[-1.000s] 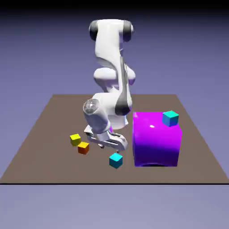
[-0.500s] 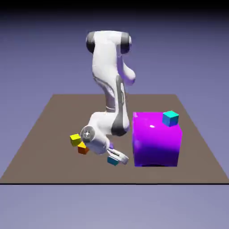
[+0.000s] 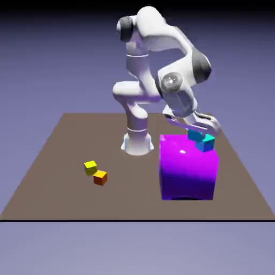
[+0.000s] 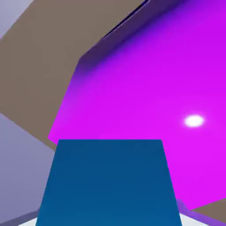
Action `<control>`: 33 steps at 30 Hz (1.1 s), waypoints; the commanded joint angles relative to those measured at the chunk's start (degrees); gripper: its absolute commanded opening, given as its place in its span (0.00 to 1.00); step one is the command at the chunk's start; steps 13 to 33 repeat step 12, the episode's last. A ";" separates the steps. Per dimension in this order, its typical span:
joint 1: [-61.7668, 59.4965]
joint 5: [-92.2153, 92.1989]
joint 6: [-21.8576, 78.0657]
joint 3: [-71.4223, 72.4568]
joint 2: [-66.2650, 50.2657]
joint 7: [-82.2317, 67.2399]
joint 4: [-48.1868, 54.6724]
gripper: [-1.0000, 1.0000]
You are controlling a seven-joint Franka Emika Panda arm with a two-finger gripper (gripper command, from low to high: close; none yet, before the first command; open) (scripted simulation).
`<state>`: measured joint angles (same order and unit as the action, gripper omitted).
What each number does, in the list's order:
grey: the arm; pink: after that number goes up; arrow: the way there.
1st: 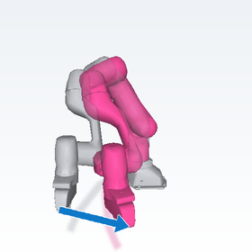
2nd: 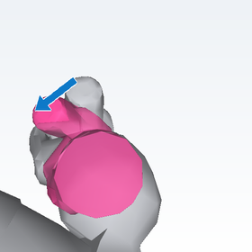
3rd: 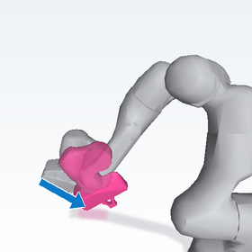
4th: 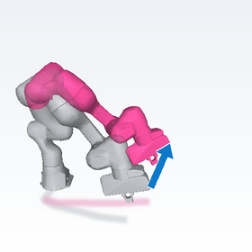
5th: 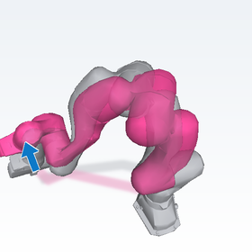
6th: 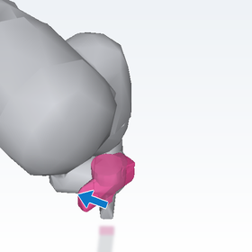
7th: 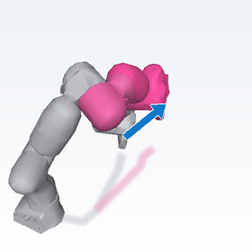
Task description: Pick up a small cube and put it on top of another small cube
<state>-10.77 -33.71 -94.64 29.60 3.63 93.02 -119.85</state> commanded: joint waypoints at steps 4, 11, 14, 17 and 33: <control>-3.92 -0.69 1.55 4.69 2.56 -0.96 -2.77 0.00; -2.42 -2.28 -5.40 6.50 1.61 -2.18 -8.44 1.00; -2.96 -1.71 -2.91 5.86 1.95 -1.75 -6.41 1.00; -2.96 -1.71 -2.91 5.86 1.95 -1.75 -6.41 1.00; -2.96 -1.71 -2.91 5.86 1.95 -1.75 -6.41 1.00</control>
